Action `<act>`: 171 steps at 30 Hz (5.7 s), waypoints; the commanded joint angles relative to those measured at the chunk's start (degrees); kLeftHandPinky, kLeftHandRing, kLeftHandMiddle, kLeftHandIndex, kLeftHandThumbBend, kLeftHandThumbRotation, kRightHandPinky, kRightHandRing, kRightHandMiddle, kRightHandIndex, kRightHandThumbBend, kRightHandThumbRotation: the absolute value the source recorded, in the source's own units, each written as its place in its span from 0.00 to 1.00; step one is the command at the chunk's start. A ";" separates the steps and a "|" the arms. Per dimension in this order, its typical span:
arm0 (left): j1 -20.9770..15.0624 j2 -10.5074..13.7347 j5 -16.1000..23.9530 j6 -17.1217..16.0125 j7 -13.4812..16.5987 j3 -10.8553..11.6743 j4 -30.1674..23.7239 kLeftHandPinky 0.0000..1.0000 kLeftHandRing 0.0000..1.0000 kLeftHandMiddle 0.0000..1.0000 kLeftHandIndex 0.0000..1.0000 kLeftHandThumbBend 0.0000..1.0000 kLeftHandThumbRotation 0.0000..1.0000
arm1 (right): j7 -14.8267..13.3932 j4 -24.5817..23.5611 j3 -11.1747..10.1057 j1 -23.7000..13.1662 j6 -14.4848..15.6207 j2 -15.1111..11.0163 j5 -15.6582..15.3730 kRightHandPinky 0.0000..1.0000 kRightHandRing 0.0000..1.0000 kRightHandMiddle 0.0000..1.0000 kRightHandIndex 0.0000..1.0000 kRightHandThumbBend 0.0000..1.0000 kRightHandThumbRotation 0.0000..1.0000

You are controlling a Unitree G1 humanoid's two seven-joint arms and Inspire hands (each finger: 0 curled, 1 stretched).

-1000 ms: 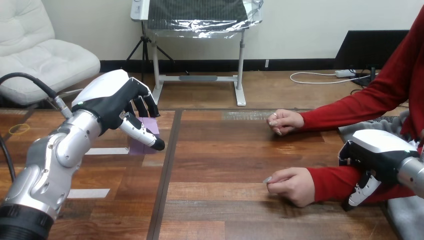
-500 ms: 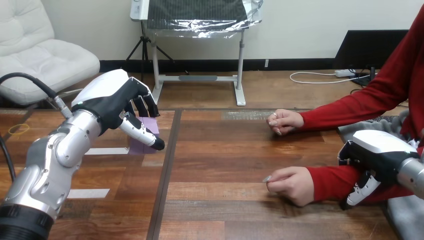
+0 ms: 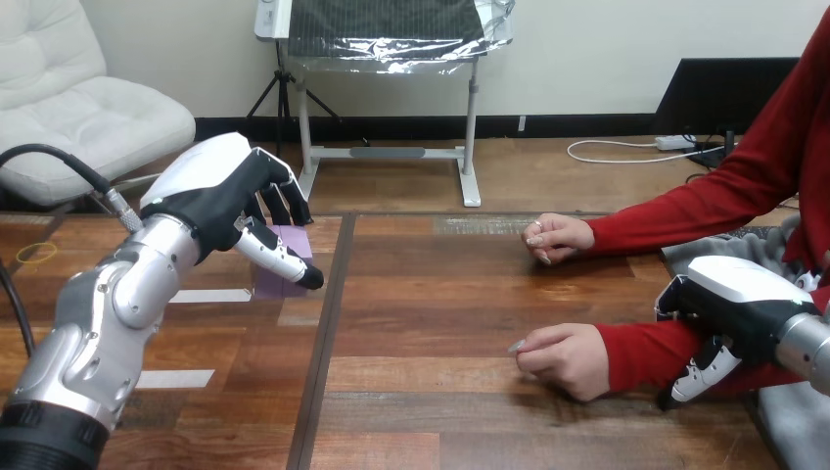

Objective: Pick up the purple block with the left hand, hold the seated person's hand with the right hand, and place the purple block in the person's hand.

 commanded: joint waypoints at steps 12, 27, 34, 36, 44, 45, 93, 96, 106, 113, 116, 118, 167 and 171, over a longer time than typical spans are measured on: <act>-1.80 -3.88 -3.76 -3.84 6.04 2.31 2.35 0.36 0.39 0.44 0.43 0.79 0.00 | -0.37 -3.73 -3.51 -0.67 -4.83 -0.01 5.95 0.23 0.25 0.30 0.31 0.79 0.15; -3.30 -8.22 -5.55 -4.73 8.45 1.49 8.55 0.38 0.39 0.44 0.44 0.76 0.00 | -1.06 -7.60 -5.25 0.52 -7.04 1.06 8.81 0.25 0.25 0.30 0.31 0.83 0.14; -4.26 -10.26 -5.54 -6.08 9.61 1.19 11.89 0.37 0.39 0.43 0.44 0.78 0.00 | -0.25 -9.73 -5.25 0.90 -6.82 1.54 9.79 0.25 0.27 0.31 0.32 0.83 0.14; -4.61 -11.00 -5.48 -6.41 9.96 1.01 13.00 0.37 0.39 0.43 0.44 0.79 0.00 | -0.45 -10.52 -5.17 1.04 -6.53 1.76 9.80 0.25 0.27 0.32 0.32 0.83 0.15; -5.82 -13.72 -5.77 -7.27 10.73 0.85 16.71 0.36 0.38 0.42 0.44 0.80 0.00 | 0.60 -12.51 -5.18 1.42 -5.89 3.02 11.44 0.26 0.28 0.32 0.33 0.82 0.16; -5.93 -13.95 -5.74 -7.39 10.79 0.79 16.97 0.35 0.37 0.42 0.44 0.80 0.00 | 0.65 -12.65 -5.17 1.43 -5.78 3.19 11.59 0.26 0.28 0.32 0.33 0.82 0.16; -12.33 -23.37 -5.96 -12.90 15.55 0.13 27.69 0.35 0.39 0.43 0.44 0.78 0.00 | 4.05 -21.02 -6.31 2.52 -0.70 8.59 13.46 0.26 0.29 0.33 0.33 0.81 0.25; -12.77 -23.55 -5.73 -13.09 15.79 0.00 27.85 0.36 0.39 0.43 0.44 0.77 0.00 | 4.25 -21.41 -6.38 2.68 -0.30 8.75 13.62 0.27 0.29 0.33 0.34 0.82 0.25; -14.24 -24.58 -5.52 -12.33 16.31 -0.15 28.19 0.36 0.37 0.42 0.44 0.74 0.00 | 4.17 -22.07 -6.54 3.12 0.00 9.01 13.52 0.27 0.30 0.34 0.35 0.83 0.25; -14.86 -25.15 -5.38 -11.88 16.54 -0.35 28.06 0.35 0.37 0.42 0.44 0.75 0.00 | 3.89 -22.24 -6.91 3.34 -0.04 9.35 13.07 0.26 0.29 0.33 0.34 0.83 0.24; -15.08 -25.67 -5.59 -11.81 16.54 -0.32 28.00 0.34 0.36 0.42 0.43 0.76 0.00 | 3.76 -22.12 -6.99 3.37 -0.25 9.49 12.86 0.26 0.29 0.33 0.34 0.83 0.24; -15.14 -26.02 -5.75 -11.61 16.50 -0.27 27.93 0.34 0.36 0.41 0.43 0.77 0.00 | 3.65 -21.97 -7.05 3.39 -0.48 9.57 12.85 0.26 0.29 0.33 0.34 0.83 0.23; -13.46 -26.26 -8.18 -6.55 5.27 -0.94 24.29 0.46 0.55 0.61 0.61 0.81 0.16 | 12.55 -24.83 -8.57 5.02 2.94 7.71 14.71 0.50 0.57 0.60 0.61 0.96 0.48; -12.63 -25.66 -8.05 -6.87 4.85 -0.85 23.12 0.50 0.61 0.68 0.67 0.81 0.29 | 13.96 -25.58 -8.83 5.39 3.33 7.35 14.93 0.55 0.63 0.66 0.67 0.99 0.56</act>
